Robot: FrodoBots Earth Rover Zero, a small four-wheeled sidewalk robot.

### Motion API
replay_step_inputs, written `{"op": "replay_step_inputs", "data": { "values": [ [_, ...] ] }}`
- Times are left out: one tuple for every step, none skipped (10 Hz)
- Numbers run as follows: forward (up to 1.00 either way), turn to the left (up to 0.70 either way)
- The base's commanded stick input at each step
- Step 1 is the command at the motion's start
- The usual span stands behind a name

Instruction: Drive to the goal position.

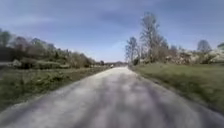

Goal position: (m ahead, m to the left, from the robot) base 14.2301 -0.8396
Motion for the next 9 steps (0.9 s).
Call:
{"op": "replay_step_inputs", "data": {
  "values": [
    [0.85, 0.00],
    [0.85, 0.00],
    [0.85, 0.00],
    [0.85, 0.00],
    [0.85, 0.00],
    [0.85, 0.00],
    [0.85, 0.00],
    [0.85, 0.00],
    [0.85, 0.00]
  ]
}}
